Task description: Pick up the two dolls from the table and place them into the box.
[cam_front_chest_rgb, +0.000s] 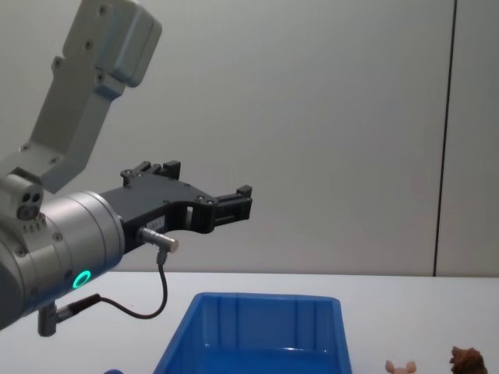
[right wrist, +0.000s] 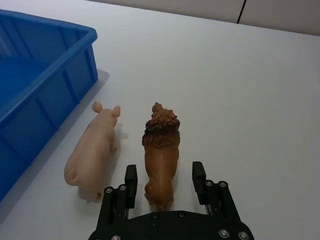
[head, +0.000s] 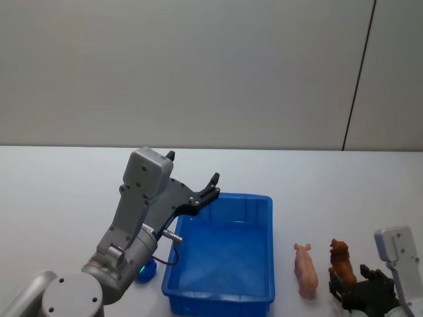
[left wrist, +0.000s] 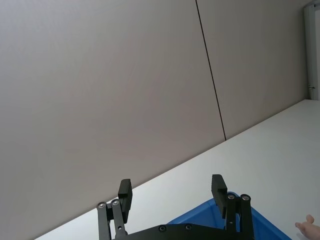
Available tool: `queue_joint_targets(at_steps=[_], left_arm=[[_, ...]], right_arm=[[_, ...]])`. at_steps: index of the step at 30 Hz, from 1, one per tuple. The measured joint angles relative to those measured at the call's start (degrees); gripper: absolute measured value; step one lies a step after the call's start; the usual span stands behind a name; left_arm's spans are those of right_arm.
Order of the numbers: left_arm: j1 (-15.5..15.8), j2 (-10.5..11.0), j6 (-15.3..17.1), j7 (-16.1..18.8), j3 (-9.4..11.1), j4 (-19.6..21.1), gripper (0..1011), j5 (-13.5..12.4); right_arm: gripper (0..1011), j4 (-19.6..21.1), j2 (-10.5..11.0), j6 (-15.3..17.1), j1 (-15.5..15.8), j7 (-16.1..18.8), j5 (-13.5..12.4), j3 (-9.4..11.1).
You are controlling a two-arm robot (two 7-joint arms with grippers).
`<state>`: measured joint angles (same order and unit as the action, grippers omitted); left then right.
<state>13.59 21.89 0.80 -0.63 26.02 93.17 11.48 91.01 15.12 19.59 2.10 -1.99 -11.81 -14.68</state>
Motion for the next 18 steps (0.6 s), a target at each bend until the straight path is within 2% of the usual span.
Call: queue_joint_targets(at_steps=[2, 6, 11, 14, 18], left_arm=[[0.0, 0.0, 0.0, 0.0, 0.0, 0.0, 1001, 0.0], [0.0, 0.0, 0.0, 0.0, 0.0, 0.0, 1001, 0.0], [0.0, 0.0, 0.0, 0.0, 0.0, 0.0, 1001, 0.0], [0.0, 0.0, 0.0, 0.0, 0.0, 0.0, 1001, 0.0], [0.0, 0.0, 0.0, 0.0, 0.0, 0.0, 1001, 0.0]], right_arm=[[626, -0.2, -0.1, 0.0, 0.0, -0.1, 0.2, 0.0], [534, -0.3, -0.2, 0.0, -0.1, -0.1, 0.4, 0.0], [344, -0.2, -0.3, -0.1, 0.0, -0.2, 0.9, 0.0], [301, 0.1, -0.3, -0.3, 0.1, -0.2, 1.1, 0.0], [298, 1.2, -0.3, -0.9, 0.4, -0.4, 1.6, 0.0]])
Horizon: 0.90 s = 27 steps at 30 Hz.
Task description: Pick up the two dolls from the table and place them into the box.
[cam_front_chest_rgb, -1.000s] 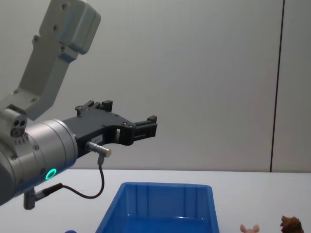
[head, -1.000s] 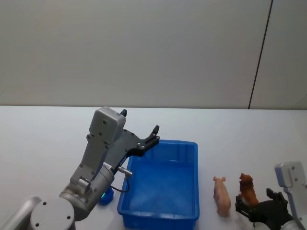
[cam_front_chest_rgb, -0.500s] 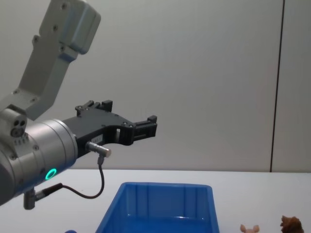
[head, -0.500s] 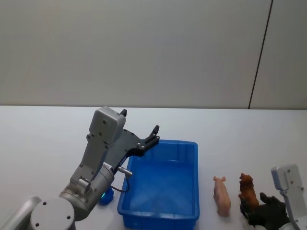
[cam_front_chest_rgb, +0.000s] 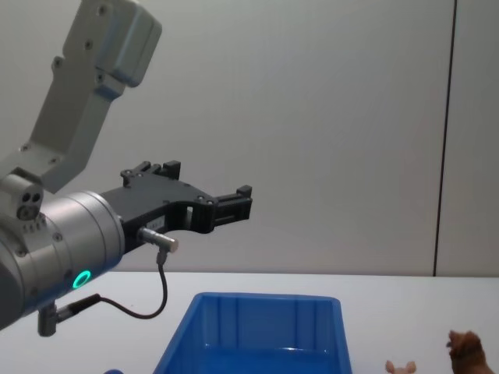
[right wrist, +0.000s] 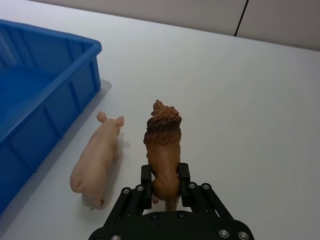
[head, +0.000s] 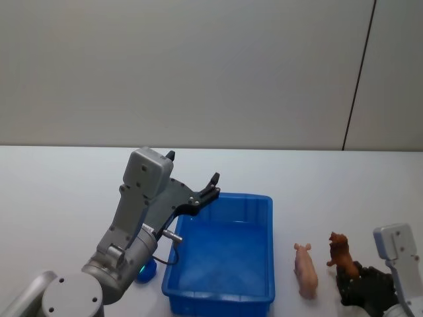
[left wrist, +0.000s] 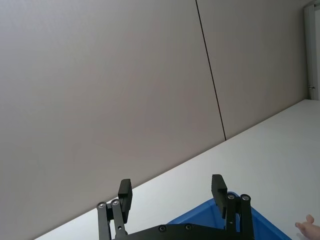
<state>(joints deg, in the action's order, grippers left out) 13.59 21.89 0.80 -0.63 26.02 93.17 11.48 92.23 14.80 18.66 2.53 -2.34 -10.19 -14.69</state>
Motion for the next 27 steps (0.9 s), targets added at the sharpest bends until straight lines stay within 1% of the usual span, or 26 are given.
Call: queue_joint_targets(at_steps=[7, 12, 18, 21, 22, 27], left_arm=[[0.0, 0.0, 0.0, 0.0, 0.0, 0.0, 1001, 0.0], [0.0, 0.0, 0.0, 0.0, 0.0, 0.0, 1001, 0.0], [0.0, 0.0, 0.0, 0.0, 0.0, 0.0, 1001, 0.0], [0.0, 0.0, 0.0, 0.0, 0.0, 0.0, 1001, 0.0], [0.0, 0.0, 0.0, 0.0, 0.0, 0.0, 1001, 0.0], [0.0, 0.0, 0.0, 0.0, 0.0, 0.0, 1001, 0.0]], right_arm=[[298, 2.4, 0.2, -1.4, 0.4, -0.1, 1.0, 0.1], [297, 4.1, 0.2, -2.7, 0.4, 1.0, 1.7, 0.0], [297, 5.5, 0.0, -4.3, -0.1, 3.7, 2.3, -0.3], [298, 5.8, -0.5, -5.0, -0.9, 5.9, 2.6, -0.7], [298, 5.8, -0.5, -5.0, -0.9, 5.9, 2.6, -0.7], [298, 5.2, -1.9, -5.7, -2.5, 9.4, 3.2, -1.6]])
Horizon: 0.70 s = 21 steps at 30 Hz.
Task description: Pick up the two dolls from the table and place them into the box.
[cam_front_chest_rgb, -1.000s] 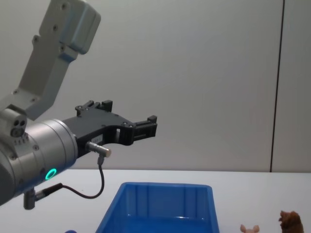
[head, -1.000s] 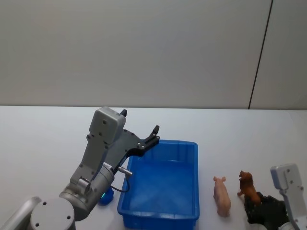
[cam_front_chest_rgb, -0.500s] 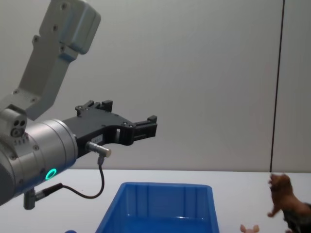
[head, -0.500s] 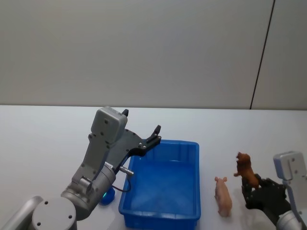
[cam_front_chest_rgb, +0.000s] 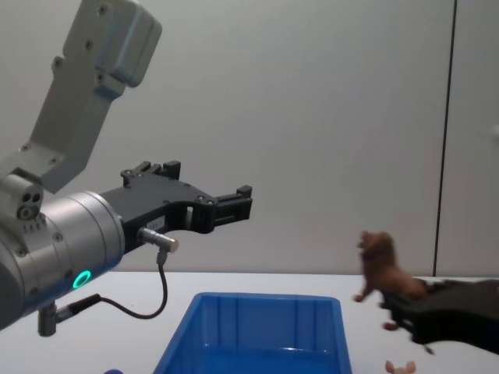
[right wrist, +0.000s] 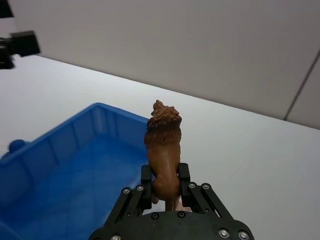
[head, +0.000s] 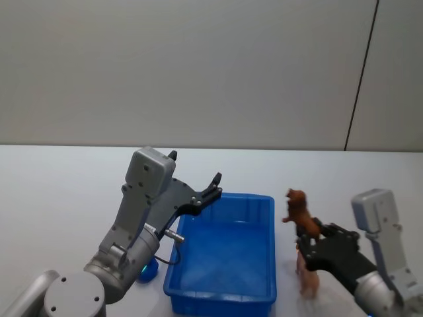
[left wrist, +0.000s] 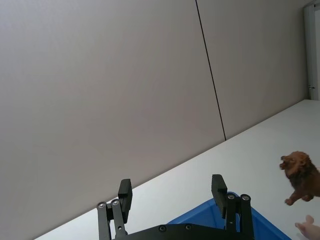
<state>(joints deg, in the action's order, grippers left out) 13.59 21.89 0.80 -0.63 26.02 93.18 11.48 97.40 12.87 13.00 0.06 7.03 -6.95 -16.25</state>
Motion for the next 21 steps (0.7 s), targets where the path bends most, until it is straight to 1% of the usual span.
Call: queue_joint_targets(at_steps=[4, 5, 11, 12, 15, 17, 21], left_arm=[[0.0, 0.0, 0.0, 0.0, 0.0, 0.0, 1001, 0.0], [0.0, 0.0, 0.0, 0.0, 0.0, 0.0, 1001, 0.0], [0.0, 0.0, 0.0, 0.0, 0.0, 0.0, 1001, 0.0], [0.0, 0.0, 0.0, 0.0, 0.0, 0.0, 1001, 0.0], [0.0, 0.0, 0.0, 0.0, 0.0, 0.0, 1001, 0.0], [0.0, 0.0, 0.0, 0.0, 0.0, 0.0, 1001, 0.0], [0.0, 0.0, 0.0, 0.0, 0.0, 0.0, 1001, 0.0]], right_arm=[[298, -1.5, -1.4, -0.2, -1.6, 2.3, 0.6, -0.9], [298, -2.3, -2.1, -0.2, -2.3, 3.1, 0.8, -1.2], [297, -5.0, -4.1, -0.2, -4.5, 5.1, 1.6, -2.2], [297, -6.1, -4.8, -0.2, -5.3, 5.7, 1.8, -2.6], [301, -7.4, -5.7, 0.0, -6.2, 6.2, 2.1, -3.0], [322, -8.4, -6.3, 0.1, -6.9, 6.5, 2.2, -3.3], [430, -9.8, -7.1, 0.2, -7.8, 6.6, 2.4, -3.6]])
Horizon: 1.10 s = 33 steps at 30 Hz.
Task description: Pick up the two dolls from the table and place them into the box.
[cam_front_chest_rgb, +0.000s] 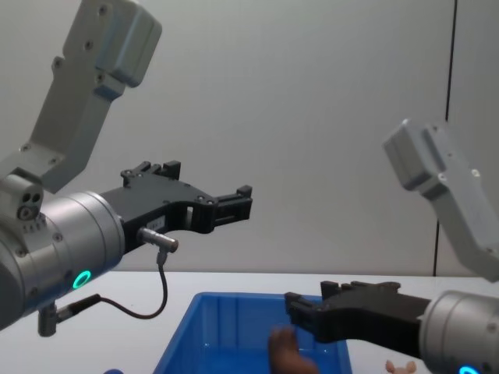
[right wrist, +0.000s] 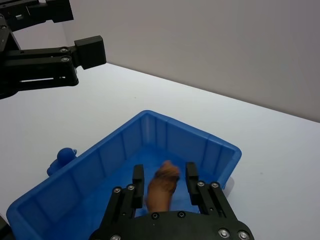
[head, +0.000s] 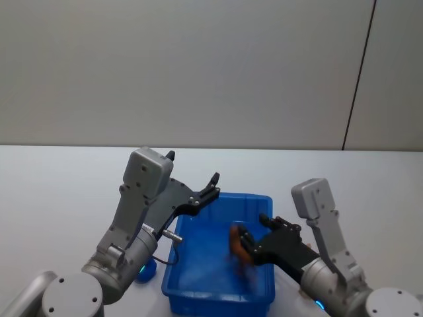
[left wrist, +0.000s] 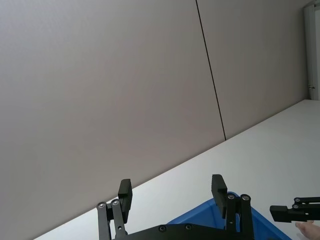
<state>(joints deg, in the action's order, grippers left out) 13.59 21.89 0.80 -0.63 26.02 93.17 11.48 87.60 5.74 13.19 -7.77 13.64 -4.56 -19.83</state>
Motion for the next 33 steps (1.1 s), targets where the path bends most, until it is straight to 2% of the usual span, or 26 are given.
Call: queue_joint_targets(at_steps=[1, 5, 6, 17, 19, 33], left_arm=[[0.0, 0.0, 0.0, 0.0, 0.0, 0.0, 1001, 0.0], [0.0, 0.0, 0.0, 0.0, 0.0, 0.0, 1001, 0.0], [0.0, 0.0, 0.0, 0.0, 0.0, 0.0, 1001, 0.0], [0.0, 0.0, 0.0, 0.0, 0.0, 0.0, 1001, 0.0], [0.0, 0.0, 0.0, 0.0, 0.0, 0.0, 1001, 0.0], [0.0, 0.0, 0.0, 0.0, 0.0, 0.0, 1001, 0.0]], right_arm=[[490, -0.2, -0.1, 0.0, -0.1, 0.0, 0.0, -0.1], [607, -1.1, -0.7, 0.0, -0.7, -0.2, 0.1, -0.2], [664, -1.3, -0.8, 0.0, -0.8, -0.4, 0.1, -0.3], [967, -0.4, -0.5, -0.4, 0.1, -4.1, 0.5, -0.1], [1001, 0.4, -0.2, -0.4, 0.8, -5.2, 0.5, 0.0], [1001, 6.3, 3.0, 1.6, 6.2, -12.4, -0.2, 1.4]])
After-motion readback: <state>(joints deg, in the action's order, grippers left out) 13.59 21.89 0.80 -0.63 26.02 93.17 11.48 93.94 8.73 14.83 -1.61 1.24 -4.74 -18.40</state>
